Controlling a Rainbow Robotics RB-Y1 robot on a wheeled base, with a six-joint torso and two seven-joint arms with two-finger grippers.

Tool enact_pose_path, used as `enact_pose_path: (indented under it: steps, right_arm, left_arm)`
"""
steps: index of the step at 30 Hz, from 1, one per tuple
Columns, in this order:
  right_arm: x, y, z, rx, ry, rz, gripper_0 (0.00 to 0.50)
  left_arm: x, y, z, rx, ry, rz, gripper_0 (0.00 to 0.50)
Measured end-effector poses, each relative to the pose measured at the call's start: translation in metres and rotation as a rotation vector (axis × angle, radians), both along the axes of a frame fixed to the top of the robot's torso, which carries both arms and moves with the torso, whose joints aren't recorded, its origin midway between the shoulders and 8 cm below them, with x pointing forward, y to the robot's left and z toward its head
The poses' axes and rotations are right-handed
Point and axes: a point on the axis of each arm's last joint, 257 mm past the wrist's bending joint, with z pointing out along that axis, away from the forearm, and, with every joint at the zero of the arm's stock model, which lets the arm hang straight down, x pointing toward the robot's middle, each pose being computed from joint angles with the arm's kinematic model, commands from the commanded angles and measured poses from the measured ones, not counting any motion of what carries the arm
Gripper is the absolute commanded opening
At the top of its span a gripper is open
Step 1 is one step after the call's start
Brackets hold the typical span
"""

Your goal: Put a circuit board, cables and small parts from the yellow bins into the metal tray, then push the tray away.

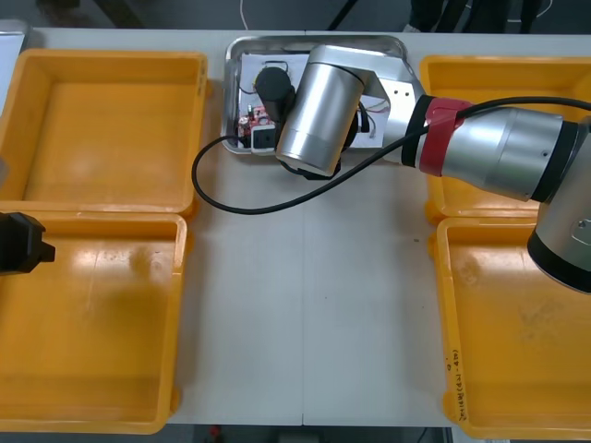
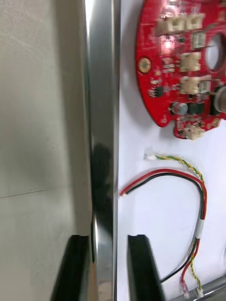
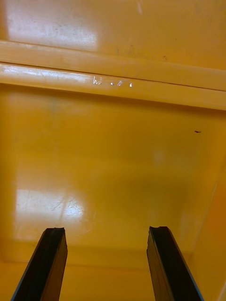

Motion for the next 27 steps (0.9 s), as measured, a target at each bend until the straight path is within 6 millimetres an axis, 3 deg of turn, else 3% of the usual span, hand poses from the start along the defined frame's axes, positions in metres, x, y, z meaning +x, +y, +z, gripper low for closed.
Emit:
enact_pose_path:
  steps: [2, 14, 27]
  right_arm:
    - [0.000, 0.000, -0.001, -0.002, 0.002, -0.003, 0.500]
    - [-0.005, 0.000, -0.002, -0.021, 0.015, -0.015, 0.500]
    - [-0.052, -0.006, 0.027, -0.090, 0.099, -0.089, 0.500]
  left_arm:
    - [0.000, 0.000, 0.000, 0.000, 0.000, 0.000, 0.500]
    - [0.000, 0.000, 0.000, 0.000, 0.000, 0.000, 0.500]
    - [0.000, 0.000, 0.000, 0.000, 0.000, 0.000, 0.500]
